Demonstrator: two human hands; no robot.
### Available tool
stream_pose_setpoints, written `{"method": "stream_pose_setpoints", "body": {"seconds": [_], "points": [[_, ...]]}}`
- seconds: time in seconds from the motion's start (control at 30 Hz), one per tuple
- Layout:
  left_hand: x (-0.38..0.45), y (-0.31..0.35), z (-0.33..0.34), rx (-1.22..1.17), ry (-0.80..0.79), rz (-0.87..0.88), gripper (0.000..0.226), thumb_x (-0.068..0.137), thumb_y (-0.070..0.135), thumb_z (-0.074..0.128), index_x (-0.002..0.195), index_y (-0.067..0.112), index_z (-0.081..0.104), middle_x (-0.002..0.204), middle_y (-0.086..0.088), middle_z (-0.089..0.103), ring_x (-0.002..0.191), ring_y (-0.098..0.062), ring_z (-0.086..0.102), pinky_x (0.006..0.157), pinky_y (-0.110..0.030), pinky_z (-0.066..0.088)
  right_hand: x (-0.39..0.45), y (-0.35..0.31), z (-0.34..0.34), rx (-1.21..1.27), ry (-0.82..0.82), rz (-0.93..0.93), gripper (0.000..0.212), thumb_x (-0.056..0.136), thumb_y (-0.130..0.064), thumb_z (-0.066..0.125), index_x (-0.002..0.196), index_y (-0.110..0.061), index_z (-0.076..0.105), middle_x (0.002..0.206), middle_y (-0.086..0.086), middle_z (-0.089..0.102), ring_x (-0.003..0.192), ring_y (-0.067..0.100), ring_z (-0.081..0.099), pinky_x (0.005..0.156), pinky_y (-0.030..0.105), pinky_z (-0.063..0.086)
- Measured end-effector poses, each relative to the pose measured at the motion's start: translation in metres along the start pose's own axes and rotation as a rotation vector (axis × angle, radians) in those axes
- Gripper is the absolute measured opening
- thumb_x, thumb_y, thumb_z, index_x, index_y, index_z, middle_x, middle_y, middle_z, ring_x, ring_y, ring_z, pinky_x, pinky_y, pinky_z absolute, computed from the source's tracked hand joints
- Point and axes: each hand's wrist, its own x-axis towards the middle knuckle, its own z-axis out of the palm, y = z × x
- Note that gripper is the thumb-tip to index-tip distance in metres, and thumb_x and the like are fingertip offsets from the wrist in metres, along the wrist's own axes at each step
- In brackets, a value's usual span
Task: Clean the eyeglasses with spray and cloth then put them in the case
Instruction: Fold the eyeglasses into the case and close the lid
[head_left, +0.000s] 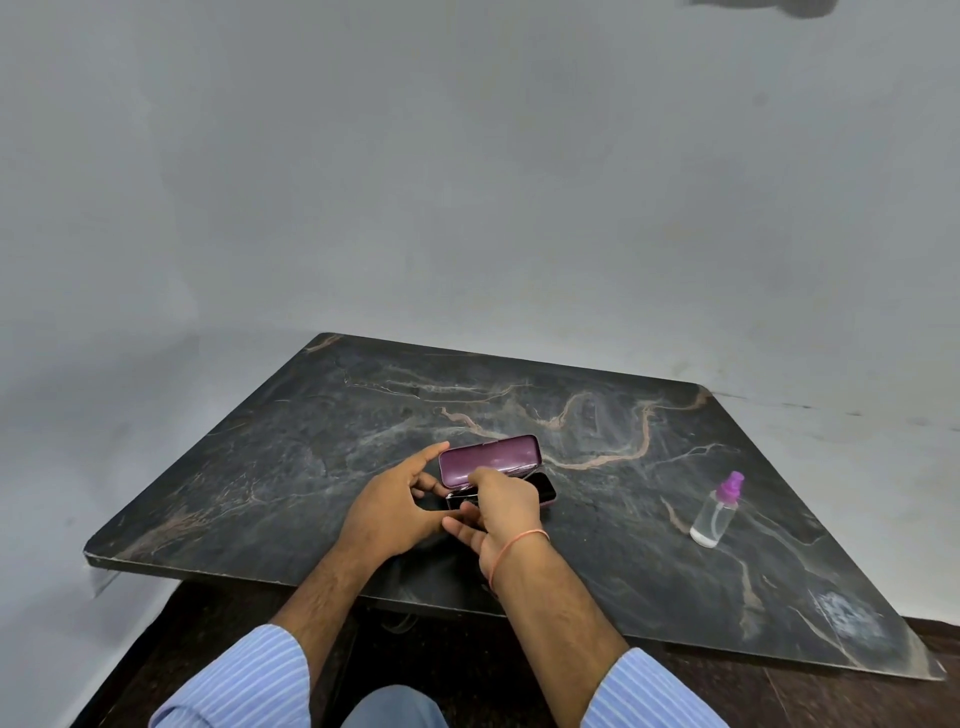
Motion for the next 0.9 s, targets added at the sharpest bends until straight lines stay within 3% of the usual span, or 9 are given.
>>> {"method": "stream_pose_setpoints", "body": {"seconds": [0.1, 0.23, 0.37, 0.43, 0.57, 0.67, 0.73, 0.8, 0.9], "points": [[0.0, 0.0, 0.0, -0.024, -0.008, 0.002, 0.101, 0.074, 0.039, 0.094, 0.161, 0.052, 0.044, 0.101, 0.034, 0.077, 0.104, 0.004, 0.071, 0.099, -0.024, 0.055, 0.002, 0.004, 0.002, -0.063, 0.049, -0.073, 0.013, 0.09, -0.015, 0.064, 0.101, -0.007, 0.066, 0.134, 0.01, 0.041, 0.078, 0.023, 0.062, 0.06, 0.04, 0.065], [-0.002, 0.003, -0.001, -0.069, -0.024, -0.011, 0.108, 0.061, 0.071, 0.087, 0.158, 0.054, 0.044, 0.101, 0.026, 0.08, 0.105, 0.003, 0.072, 0.098, -0.025, 0.055, 0.005, 0.009, -0.006, -0.206, 0.079, -0.191, 0.015, 0.091, -0.022, 0.066, 0.095, -0.011, 0.057, 0.132, 0.0, 0.025, 0.08, 0.027, 0.061, 0.067, 0.041, 0.061], [-0.002, 0.005, -0.001, -0.084, -0.016, -0.014, 0.114, 0.054, 0.082, 0.083, 0.158, 0.053, 0.046, 0.101, 0.024, 0.08, 0.104, 0.003, 0.072, 0.097, -0.023, 0.054, 0.012, 0.017, -0.013, -0.352, 0.057, -0.274, 0.019, 0.082, -0.031, 0.068, 0.091, -0.015, 0.062, 0.157, -0.011, 0.011, 0.086, 0.027, 0.069, 0.089, 0.052, 0.063], [-0.002, 0.005, -0.001, -0.085, -0.014, -0.012, 0.114, 0.054, 0.08, 0.082, 0.158, 0.05, 0.047, 0.1, 0.023, 0.081, 0.104, 0.002, 0.073, 0.097, -0.025, 0.055, 0.012, 0.02, -0.014, -0.386, 0.045, -0.28, 0.024, 0.078, -0.034, 0.068, 0.092, -0.014, 0.065, 0.16, -0.018, 0.006, 0.088, 0.026, 0.07, 0.091, 0.054, 0.062], [-0.002, 0.008, -0.002, -0.077, -0.021, -0.004, 0.104, 0.066, 0.06, 0.092, 0.159, 0.047, 0.048, 0.1, 0.021, 0.082, 0.104, 0.004, 0.072, 0.092, -0.016, 0.049, 0.021, 0.029, -0.009, -0.367, -0.005, -0.267, 0.021, 0.067, -0.038, 0.068, 0.077, -0.019, 0.066, 0.143, -0.015, 0.022, 0.095, 0.029, 0.07, 0.094, 0.05, 0.061], [-0.002, 0.008, -0.003, -0.063, -0.006, -0.011, 0.097, 0.075, 0.04, 0.097, 0.158, 0.05, 0.048, 0.101, 0.023, 0.081, 0.103, 0.009, 0.07, 0.091, -0.012, 0.047, 0.055, 0.05, -0.004, -0.227, -0.041, -0.244, 0.012, 0.055, -0.042, 0.068, 0.063, -0.032, 0.065, 0.124, -0.003, 0.034, 0.088, 0.026, 0.058, 0.082, 0.04, 0.05], [-0.002, 0.007, -0.002, -0.055, -0.01, -0.013, 0.098, 0.075, 0.038, 0.096, 0.158, 0.05, 0.047, 0.101, 0.028, 0.08, 0.104, 0.008, 0.07, 0.097, -0.019, 0.052, 0.054, 0.053, -0.001, -0.17, -0.049, -0.249, 0.012, 0.055, -0.043, 0.068, 0.062, -0.034, 0.065, 0.121, -0.003, 0.035, 0.089, 0.022, 0.053, 0.081, 0.039, 0.045], [-0.002, 0.006, -0.002, -0.062, -0.018, -0.008, 0.098, 0.071, 0.044, 0.093, 0.158, 0.05, 0.048, 0.1, 0.028, 0.08, 0.105, 0.007, 0.071, 0.101, -0.026, 0.055, 0.015, 0.036, -0.003, -0.237, -0.041, -0.285, 0.012, 0.066, -0.036, 0.072, 0.073, -0.028, 0.067, 0.127, -0.002, 0.036, 0.085, 0.016, 0.054, 0.085, 0.033, 0.042], [-0.002, 0.008, -0.003, -0.087, -0.027, -0.018, 0.106, 0.061, 0.065, 0.087, 0.158, 0.048, 0.048, 0.1, 0.026, 0.081, 0.104, 0.007, 0.071, 0.098, -0.023, 0.053, 0.002, 0.031, -0.018, -0.334, 0.014, -0.349, 0.031, 0.092, -0.018, 0.068, 0.123, -0.016, 0.065, 0.148, -0.007, 0.03, 0.093, 0.006, 0.056, 0.094, 0.028, 0.046]]}}
